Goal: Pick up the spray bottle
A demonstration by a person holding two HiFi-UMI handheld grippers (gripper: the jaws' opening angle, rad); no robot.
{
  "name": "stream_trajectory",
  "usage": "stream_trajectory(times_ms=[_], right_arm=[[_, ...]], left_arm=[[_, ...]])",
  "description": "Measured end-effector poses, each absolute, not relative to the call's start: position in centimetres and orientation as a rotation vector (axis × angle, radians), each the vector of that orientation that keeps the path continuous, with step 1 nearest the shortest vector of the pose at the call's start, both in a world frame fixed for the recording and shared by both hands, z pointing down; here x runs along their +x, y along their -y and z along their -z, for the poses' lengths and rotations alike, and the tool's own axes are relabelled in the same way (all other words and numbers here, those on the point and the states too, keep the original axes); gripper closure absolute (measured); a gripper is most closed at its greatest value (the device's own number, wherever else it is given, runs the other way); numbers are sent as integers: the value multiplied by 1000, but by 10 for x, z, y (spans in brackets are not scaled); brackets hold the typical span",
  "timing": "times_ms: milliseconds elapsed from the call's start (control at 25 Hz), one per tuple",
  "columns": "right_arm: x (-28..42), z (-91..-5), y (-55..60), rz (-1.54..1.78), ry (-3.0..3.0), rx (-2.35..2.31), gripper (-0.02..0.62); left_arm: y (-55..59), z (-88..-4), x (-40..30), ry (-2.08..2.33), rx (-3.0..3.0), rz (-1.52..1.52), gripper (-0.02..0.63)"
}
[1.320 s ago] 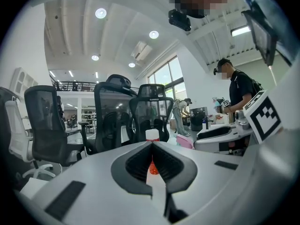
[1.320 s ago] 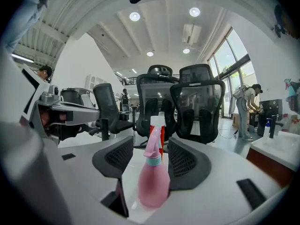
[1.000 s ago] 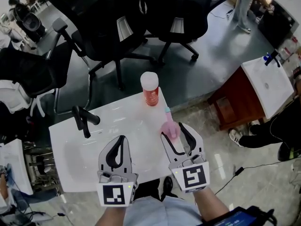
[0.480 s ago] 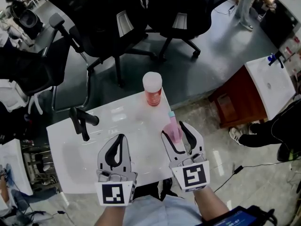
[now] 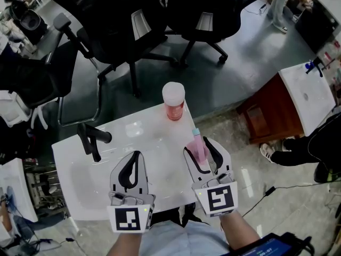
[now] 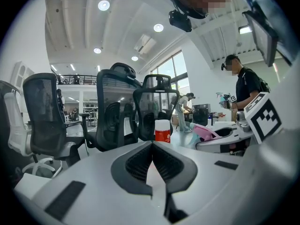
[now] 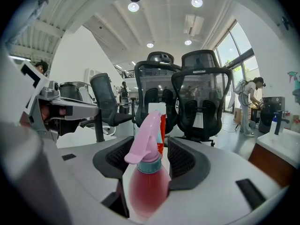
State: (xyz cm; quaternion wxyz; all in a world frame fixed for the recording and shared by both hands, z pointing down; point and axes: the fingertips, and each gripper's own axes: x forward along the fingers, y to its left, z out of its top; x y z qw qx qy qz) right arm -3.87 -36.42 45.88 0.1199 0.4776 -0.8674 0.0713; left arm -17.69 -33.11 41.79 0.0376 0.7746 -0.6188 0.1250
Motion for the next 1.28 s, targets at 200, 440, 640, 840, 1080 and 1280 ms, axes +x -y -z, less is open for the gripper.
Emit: stream_trajectory(times_ms=[200,440,640,840,1080,1280], right_arm=[[-38,-462,366,-211,2532,1396,365],[-38,-463,368,-206,2524,1392,385],[-39,-465,368,-206,2527,1385,396],[-40,-466,369,-205,2528,1375,416],[-39,-464,369,-203,2530,1378,443],[-39,-465,368,-205,2528,1378,445]], left_arm=[[335,-417,-177,1908,2392,-383,591],[338,-418,-176,1898,2381,-374,589],[339,-419,-177,1905,2399,-388,591],[340,-419,-175,1898,2366,-359,589],[340,-419,-176,1907,2391,-395,589],[340,-418,-176,1911,2385,-376,589]])
